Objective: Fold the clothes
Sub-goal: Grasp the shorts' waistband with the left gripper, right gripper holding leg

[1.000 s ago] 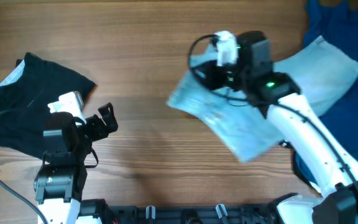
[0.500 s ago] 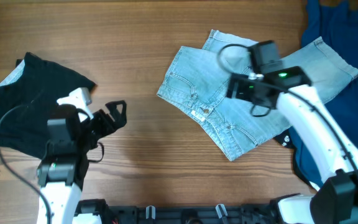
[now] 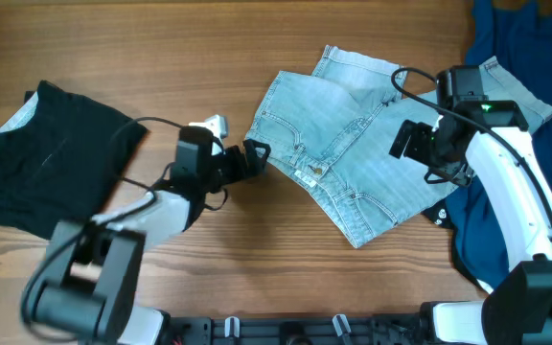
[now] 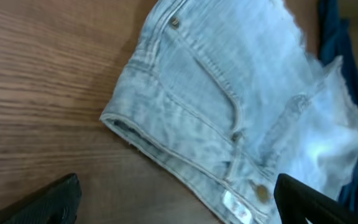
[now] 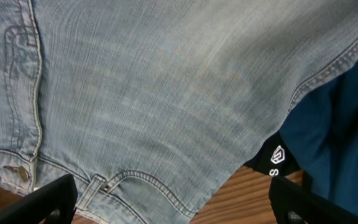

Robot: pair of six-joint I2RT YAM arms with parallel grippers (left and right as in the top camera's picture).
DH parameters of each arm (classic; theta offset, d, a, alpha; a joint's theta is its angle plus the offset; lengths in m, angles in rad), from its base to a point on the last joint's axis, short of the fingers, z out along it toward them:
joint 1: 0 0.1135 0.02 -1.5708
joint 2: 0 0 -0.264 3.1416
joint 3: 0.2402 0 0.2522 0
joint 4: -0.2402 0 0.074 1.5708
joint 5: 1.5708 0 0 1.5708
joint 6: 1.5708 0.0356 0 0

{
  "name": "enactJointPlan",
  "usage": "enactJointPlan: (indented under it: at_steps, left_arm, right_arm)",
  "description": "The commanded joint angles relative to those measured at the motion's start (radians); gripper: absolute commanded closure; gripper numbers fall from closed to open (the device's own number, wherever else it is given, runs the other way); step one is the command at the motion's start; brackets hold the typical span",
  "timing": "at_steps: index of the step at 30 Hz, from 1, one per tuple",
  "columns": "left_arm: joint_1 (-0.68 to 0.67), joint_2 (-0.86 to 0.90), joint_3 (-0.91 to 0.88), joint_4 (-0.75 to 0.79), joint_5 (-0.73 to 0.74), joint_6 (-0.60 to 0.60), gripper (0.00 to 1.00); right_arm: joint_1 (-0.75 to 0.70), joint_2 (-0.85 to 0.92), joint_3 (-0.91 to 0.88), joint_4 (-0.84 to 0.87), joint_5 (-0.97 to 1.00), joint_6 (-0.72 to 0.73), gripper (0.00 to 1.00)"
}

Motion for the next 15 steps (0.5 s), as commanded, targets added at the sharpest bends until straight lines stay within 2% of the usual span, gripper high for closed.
enactJointPlan:
  at_steps: [1, 4, 7, 9, 13, 15]
  left_arm:
    - [-0.024, 0.114, 0.005, 0.109, -0.040, -0.019, 0.03]
    - [-0.037, 0.161, 0.005, 0.166, -0.091, -0.018, 0.09]
    - [-0.045, 0.169, 0.005, 0.209, -0.168, -0.018, 0.27]
    - [-0.048, 0.169, 0.005, 0.269, -0.175, -0.018, 0.57]
    - [-0.048, 0.169, 0.005, 0.290, -0.222, -0.019, 0.81]
    - [-0.048, 0.169, 0.005, 0.297, -0.222, -0.019, 0.96]
  right_arm:
    - [-0.002, 0.005, 0.006, -0.008, -0.010, -0.014, 0.00]
    - [-0.002, 0.005, 0.006, -0.013, -0.014, -0.014, 0.00]
    - [-0.002, 0.005, 0.006, -0.013, -0.021, -0.014, 0.00]
    - [-0.002, 0.005, 0.006, -0.017, -0.021, -0.014, 0.00]
    - [-0.002, 0.005, 0.006, -0.019, -0.021, -0.014, 0.00]
    - [-0.002, 0.005, 0.006, -0.020, -0.021, -0.014, 0.00]
